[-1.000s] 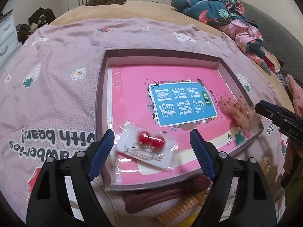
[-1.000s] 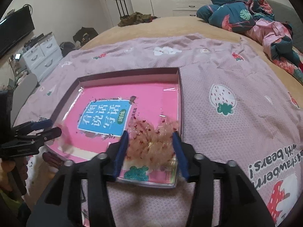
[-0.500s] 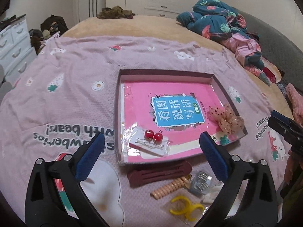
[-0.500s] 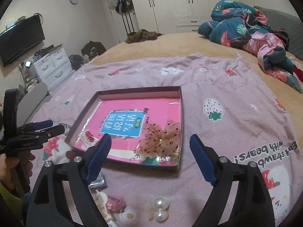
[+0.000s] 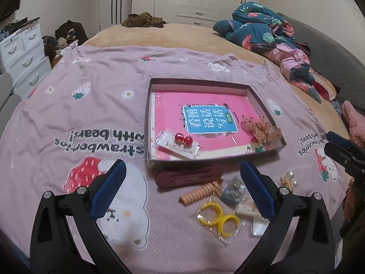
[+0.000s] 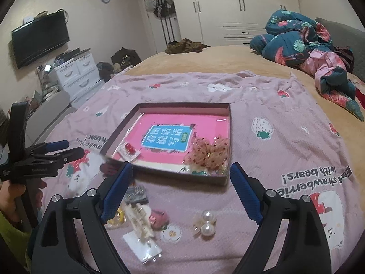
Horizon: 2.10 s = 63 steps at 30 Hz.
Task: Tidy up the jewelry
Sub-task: 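Grasp the cream claw clip with the right tool while the left tool grasps the yellow hoop earring bag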
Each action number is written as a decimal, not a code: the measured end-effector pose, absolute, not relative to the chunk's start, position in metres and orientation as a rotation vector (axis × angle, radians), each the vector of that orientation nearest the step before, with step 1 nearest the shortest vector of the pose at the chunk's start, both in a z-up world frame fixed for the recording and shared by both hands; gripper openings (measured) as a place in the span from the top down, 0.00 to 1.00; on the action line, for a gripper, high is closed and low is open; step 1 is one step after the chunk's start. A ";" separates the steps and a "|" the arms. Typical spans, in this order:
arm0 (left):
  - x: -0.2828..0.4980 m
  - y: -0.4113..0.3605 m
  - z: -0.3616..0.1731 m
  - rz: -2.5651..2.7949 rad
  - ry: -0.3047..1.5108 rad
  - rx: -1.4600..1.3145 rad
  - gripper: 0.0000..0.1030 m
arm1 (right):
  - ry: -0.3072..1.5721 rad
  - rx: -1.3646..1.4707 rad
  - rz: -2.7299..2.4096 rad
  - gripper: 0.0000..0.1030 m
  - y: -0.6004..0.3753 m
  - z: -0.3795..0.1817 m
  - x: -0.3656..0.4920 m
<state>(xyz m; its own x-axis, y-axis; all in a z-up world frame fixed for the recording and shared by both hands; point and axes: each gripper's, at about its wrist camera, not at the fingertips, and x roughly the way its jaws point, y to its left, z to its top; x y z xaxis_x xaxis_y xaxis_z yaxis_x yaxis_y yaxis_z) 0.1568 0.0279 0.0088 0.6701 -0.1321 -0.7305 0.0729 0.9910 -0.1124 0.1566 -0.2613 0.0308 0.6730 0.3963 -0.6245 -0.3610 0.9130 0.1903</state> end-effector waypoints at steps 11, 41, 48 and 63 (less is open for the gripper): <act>0.129 0.028 -0.011 -0.123 0.866 -0.087 0.09 | 0.799 0.018 0.509 0.16 -0.241 0.005 0.128; 0.096 0.002 -0.077 -0.214 1.028 -0.126 0.18 | 0.979 0.018 0.677 0.62 -0.208 -0.064 0.134; 0.108 -0.007 -0.086 -0.227 1.055 -0.179 0.19 | 0.969 0.022 0.703 0.71 -0.203 -0.070 0.140; 0.142 -0.034 -0.100 -0.142 1.057 -0.122 0.23 | 0.872 0.027 0.625 0.72 -0.242 -0.052 0.144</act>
